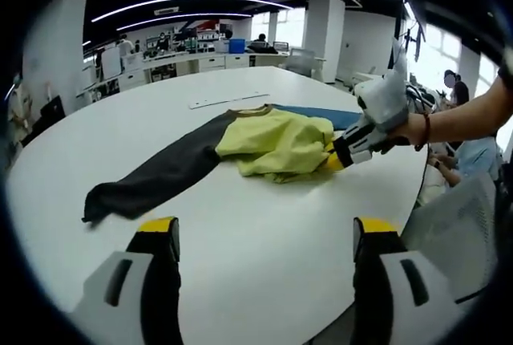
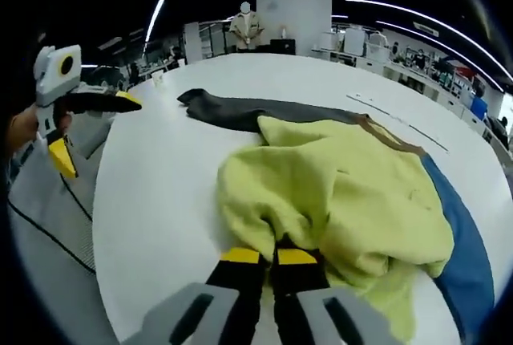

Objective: Fold the garment on the visible template until the final outline fits inside the template.

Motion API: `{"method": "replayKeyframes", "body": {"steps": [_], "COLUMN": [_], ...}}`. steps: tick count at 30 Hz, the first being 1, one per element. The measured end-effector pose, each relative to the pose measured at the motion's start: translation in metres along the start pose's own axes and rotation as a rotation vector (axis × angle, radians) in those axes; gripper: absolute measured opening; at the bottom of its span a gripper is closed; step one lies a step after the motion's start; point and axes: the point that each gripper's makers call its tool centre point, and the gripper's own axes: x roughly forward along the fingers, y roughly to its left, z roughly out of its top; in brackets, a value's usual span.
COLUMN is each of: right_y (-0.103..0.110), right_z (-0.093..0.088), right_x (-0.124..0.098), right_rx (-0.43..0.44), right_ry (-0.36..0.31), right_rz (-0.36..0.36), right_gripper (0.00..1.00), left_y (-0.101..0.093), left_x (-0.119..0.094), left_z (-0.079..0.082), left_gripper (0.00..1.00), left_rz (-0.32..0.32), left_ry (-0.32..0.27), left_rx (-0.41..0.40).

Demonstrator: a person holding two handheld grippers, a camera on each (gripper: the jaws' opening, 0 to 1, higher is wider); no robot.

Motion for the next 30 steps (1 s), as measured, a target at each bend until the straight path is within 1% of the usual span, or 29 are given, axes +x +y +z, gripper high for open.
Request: {"method": "replayKeyframes", "body": {"steps": [2, 3, 5, 7, 8, 10, 13, 15, 18, 21, 23, 26, 30], "right_y": [0.006, 0.012, 0.018, 0.023, 0.023, 0.022, 0.016, 0.01, -0.003, -0.013, -0.02, -0.031, -0.045], "right_z": [0.005, 0.011, 0.02, 0.037, 0.044, 0.057, 0.076, 0.087, 0.099, 0.104, 0.104, 0.1, 0.09], "right_x": [-0.008, -0.014, -0.023, -0.035, -0.039, -0.046, -0.049, -0.048, -0.042, -0.035, -0.028, -0.013, 0.002], "right_rx": [0.007, 0.018, 0.002, -0.047, -0.058, -0.061, -0.058, -0.06, -0.044, -0.035, -0.003, 0.056, 0.084], "right_ry": [-0.014, -0.031, -0.051, -0.086, -0.1, -0.118, -0.138, -0.152, -0.141, -0.133, -0.123, -0.104, -0.063], "right_rz": [0.025, 0.043, 0.062, 0.074, 0.074, 0.068, 0.054, 0.046, 0.018, -0.002, -0.008, -0.023, -0.055], "right_gripper": [0.0, 0.0, 0.0, 0.0, 0.0, 0.0, 0.0, 0.0, 0.0, 0.0, 0.0, 0.0, 0.0], "left_y": [0.0, 0.0, 0.0, 0.0, 0.0, -0.001, -0.004, -0.006, -0.007, -0.007, -0.007, -0.007, -0.008], "left_x": [0.0, -0.001, -0.001, -0.001, 0.0, 0.001, 0.003, 0.004, 0.006, 0.008, 0.009, 0.012, 0.017], "left_z": [0.002, 0.002, 0.003, 0.004, 0.004, 0.005, 0.007, 0.008, 0.01, 0.012, 0.013, 0.015, 0.017], "left_gripper": [0.85, 0.84, 0.84, 0.82, 0.79, 0.77, 0.73, 0.7, 0.67, 0.62, 0.6, 0.56, 0.52], "left_rz": [0.0, 0.0, 0.0, 0.001, -0.002, -0.004, -0.008, -0.014, -0.014, -0.01, -0.008, -0.006, -0.008], "left_ry": [-0.004, -0.006, -0.008, -0.009, -0.009, -0.005, -0.005, -0.009, -0.011, -0.013, -0.016, -0.021, -0.027], "left_rx": [0.006, 0.007, 0.009, 0.015, 0.022, 0.03, 0.039, 0.04, 0.043, 0.05, 0.037, 0.019, 0.002]}}
